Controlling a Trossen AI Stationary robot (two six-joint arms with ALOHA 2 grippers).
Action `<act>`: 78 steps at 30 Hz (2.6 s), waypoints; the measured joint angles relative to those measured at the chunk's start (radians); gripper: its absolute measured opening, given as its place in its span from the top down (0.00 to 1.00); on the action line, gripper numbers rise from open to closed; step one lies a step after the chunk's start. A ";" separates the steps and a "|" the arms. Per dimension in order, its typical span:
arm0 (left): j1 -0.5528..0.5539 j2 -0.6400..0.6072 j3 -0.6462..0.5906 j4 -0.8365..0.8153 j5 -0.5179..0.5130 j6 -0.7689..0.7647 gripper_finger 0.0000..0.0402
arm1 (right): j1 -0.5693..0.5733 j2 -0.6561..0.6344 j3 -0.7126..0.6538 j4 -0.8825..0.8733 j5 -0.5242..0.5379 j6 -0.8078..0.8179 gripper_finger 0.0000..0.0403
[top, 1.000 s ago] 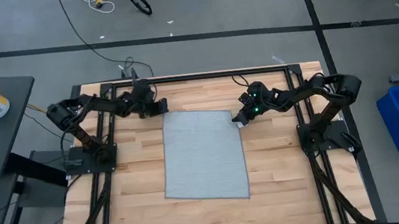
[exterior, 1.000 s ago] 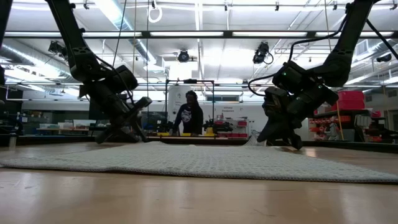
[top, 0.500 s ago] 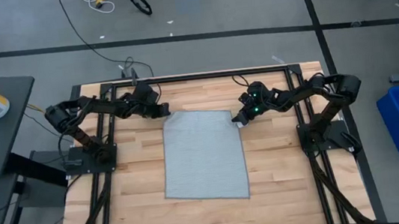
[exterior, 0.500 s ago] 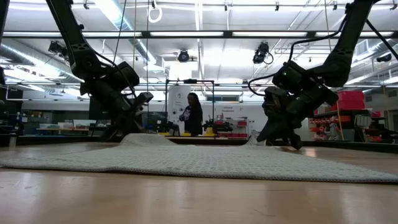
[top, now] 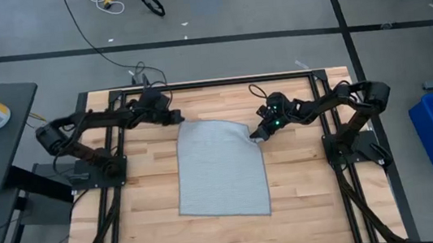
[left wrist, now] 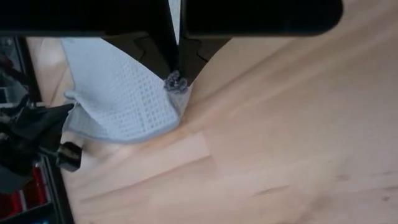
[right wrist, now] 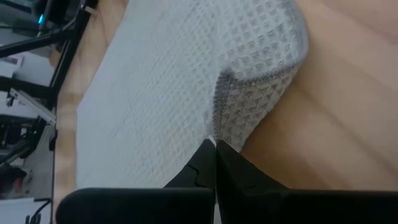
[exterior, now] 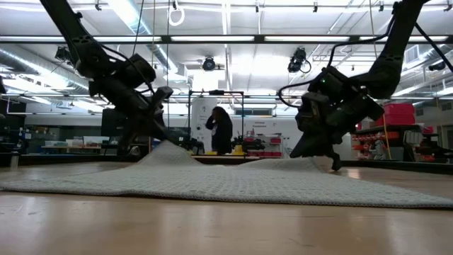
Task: Fold microfiber towels
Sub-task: Fold the grey towel
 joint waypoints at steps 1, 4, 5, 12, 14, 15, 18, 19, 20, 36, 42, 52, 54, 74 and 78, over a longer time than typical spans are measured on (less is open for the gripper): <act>-0.003 -0.010 0.000 -0.015 0.000 0.005 0.99 | 0.004 0.000 0.000 0.001 -0.004 0.001 1.00; -0.013 -0.045 0.000 -0.061 -0.004 0.029 0.99 | 0.014 0.000 0.000 0.008 -0.015 0.004 1.00; -0.016 -0.055 0.000 -0.068 -0.005 0.035 0.99 | 0.017 -0.002 0.000 0.007 -0.016 0.007 1.00; -0.019 -0.092 0.000 -0.082 -0.007 0.033 0.99 | -0.002 -0.060 0.001 0.026 -0.016 0.015 1.00; -0.022 -0.092 0.000 -0.083 -0.006 0.030 0.99 | -0.012 -0.080 0.002 0.028 -0.016 0.020 1.00; -0.025 -0.092 0.000 -0.082 -0.007 0.030 0.99 | -0.015 -0.089 0.002 0.026 -0.018 0.021 1.00; -0.037 -0.092 0.000 -0.070 -0.007 0.028 0.99 | -0.018 -0.114 0.002 0.026 -0.027 0.021 1.00; -0.043 -0.092 0.000 -0.065 -0.007 0.025 0.99 | -0.017 -0.120 0.002 0.027 -0.029 0.021 1.00; -0.048 -0.092 0.000 -0.059 -0.007 0.024 0.99 | -0.016 -0.125 0.002 0.026 -0.032 0.021 1.00; -0.121 -0.239 0.001 -0.077 -0.034 -0.023 0.99 | 0.014 -0.184 0.002 0.022 -0.087 0.038 1.00; -0.172 -0.298 0.001 -0.164 -0.066 -0.023 0.99 | 0.087 -0.184 0.002 0.022 -0.081 0.045 1.00; -0.261 -0.344 0.001 -0.224 -0.128 -0.030 0.99 | 0.151 -0.184 0.003 0.029 -0.061 0.054 1.00; -0.273 -0.355 0.001 -0.230 -0.139 -0.036 0.99 | 0.160 -0.195 0.003 0.027 -0.061 0.056 1.00; -0.493 -0.404 0.001 -0.268 -0.260 -0.135 0.99 | 0.310 -0.382 0.003 -0.136 0.008 0.080 1.00; -0.542 -0.428 0.001 -0.280 -0.295 -0.156 0.99 | 0.342 -0.393 0.003 -0.138 0.031 0.099 1.00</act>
